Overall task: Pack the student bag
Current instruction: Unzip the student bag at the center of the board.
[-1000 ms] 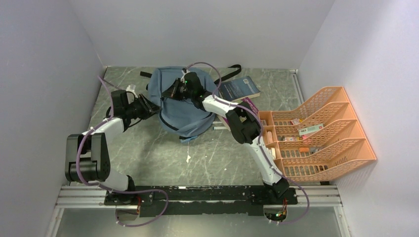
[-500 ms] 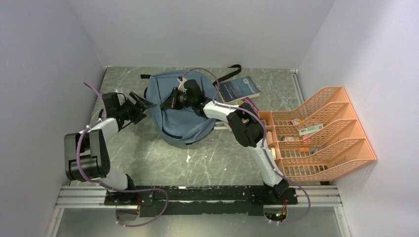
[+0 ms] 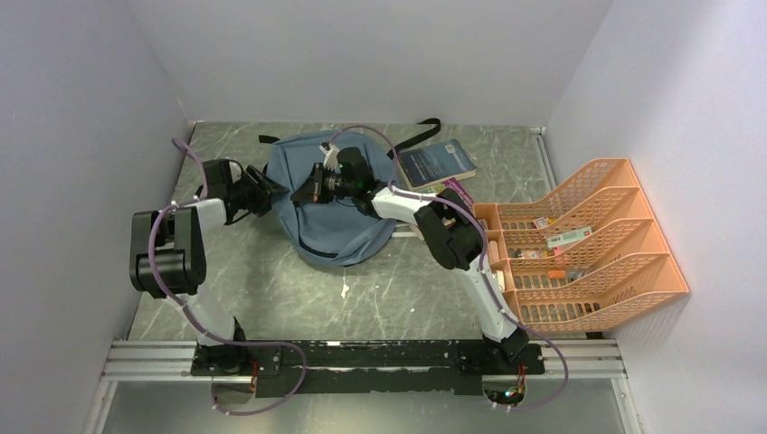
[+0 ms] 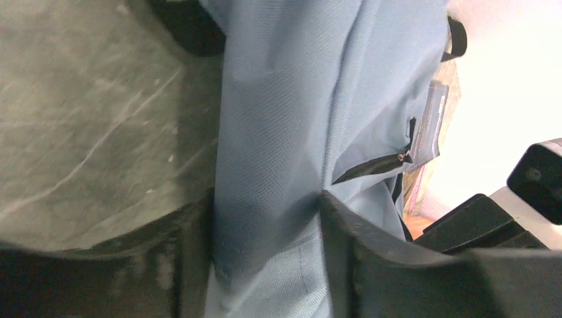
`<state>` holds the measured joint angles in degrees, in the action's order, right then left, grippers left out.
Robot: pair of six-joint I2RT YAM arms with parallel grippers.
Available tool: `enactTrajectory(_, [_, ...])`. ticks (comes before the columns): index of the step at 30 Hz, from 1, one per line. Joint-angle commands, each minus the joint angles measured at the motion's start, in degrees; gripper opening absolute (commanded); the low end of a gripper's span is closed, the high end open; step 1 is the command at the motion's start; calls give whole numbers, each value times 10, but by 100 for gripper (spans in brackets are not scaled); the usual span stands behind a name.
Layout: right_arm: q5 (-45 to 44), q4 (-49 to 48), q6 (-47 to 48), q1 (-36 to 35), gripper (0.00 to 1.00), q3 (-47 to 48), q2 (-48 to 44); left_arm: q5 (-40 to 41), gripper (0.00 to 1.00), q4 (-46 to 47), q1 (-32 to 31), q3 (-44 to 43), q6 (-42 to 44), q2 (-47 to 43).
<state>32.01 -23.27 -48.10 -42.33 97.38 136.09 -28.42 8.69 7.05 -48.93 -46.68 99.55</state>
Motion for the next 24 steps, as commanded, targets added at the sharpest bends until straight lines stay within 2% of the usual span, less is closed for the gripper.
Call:
enactTrajectory(1, [34, -1, 22, -5, 0, 9, -28, 24, 49, -6, -9, -49, 8, 20])
enactTrajectory(5, [44, 9, 34, -6, 0, 5, -35, 26, 8, -19, -8, -79, 8, 54])
enactTrajectory(6, [48, 10, 36, -7, 0, 3, -38, 27, 5, -25, -8, -89, 9, 60])
enactTrajectory(18, [111, 41, 83, -12, 0, -42, -91, 35, 5, -61, 3, -203, 30, 135])
enactTrajectory(24, [132, 70, 113, -19, 0, -70, -118, 13, 5, -47, 5, -226, 27, 171])
